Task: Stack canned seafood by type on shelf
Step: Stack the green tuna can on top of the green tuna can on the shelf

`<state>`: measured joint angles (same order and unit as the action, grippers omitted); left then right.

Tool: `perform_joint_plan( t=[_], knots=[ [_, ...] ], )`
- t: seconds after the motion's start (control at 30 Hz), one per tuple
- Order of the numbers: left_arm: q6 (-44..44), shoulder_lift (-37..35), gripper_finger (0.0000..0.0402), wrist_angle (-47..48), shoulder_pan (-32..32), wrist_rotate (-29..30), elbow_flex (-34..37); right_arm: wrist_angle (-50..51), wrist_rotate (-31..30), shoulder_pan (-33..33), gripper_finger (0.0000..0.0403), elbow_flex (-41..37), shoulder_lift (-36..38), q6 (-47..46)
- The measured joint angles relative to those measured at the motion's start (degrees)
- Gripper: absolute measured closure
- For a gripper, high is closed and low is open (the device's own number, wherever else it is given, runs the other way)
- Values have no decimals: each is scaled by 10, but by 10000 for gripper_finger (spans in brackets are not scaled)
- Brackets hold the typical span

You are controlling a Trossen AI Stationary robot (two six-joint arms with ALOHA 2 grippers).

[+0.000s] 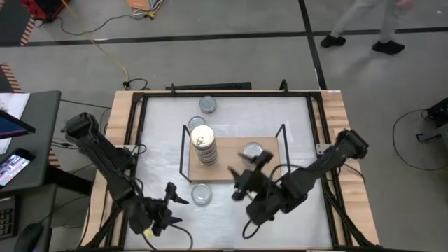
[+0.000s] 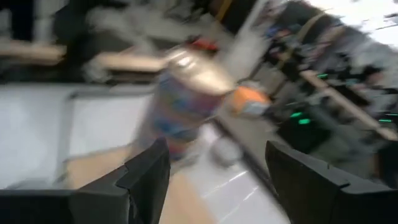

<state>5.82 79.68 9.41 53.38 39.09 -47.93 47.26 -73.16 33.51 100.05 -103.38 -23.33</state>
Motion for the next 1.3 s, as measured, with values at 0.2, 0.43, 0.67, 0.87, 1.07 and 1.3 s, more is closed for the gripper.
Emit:
perform_joint_plan(
  t=[0.2, 0.43, 0.67, 0.87, 1.07, 1.3],
  knots=[
    [9, 74, 100, -1, -33, -17, -20, 6, -101, -12, 113, 0, 37, -26],
    [51, 130, 127, -6, -87, -91, -19, 57, -138, -27, 113, -9, 38, -95],
    [57, 131, 157, -30, -100, -105, -19, 208, -141, -27, 113, -78, 36, -284],
    [52, 131, 158, -28, -100, -142, -19, 305, -142, 0, 113, -82, 38, -430],
    [53, 130, 158, -26, -99, -152, -19, 288, -139, 32, 113, -85, 38, -433],
    [62, 130, 158, -28, -99, -147, -19, 259, -138, 52, 113, -85, 38, -429]
  ],
)
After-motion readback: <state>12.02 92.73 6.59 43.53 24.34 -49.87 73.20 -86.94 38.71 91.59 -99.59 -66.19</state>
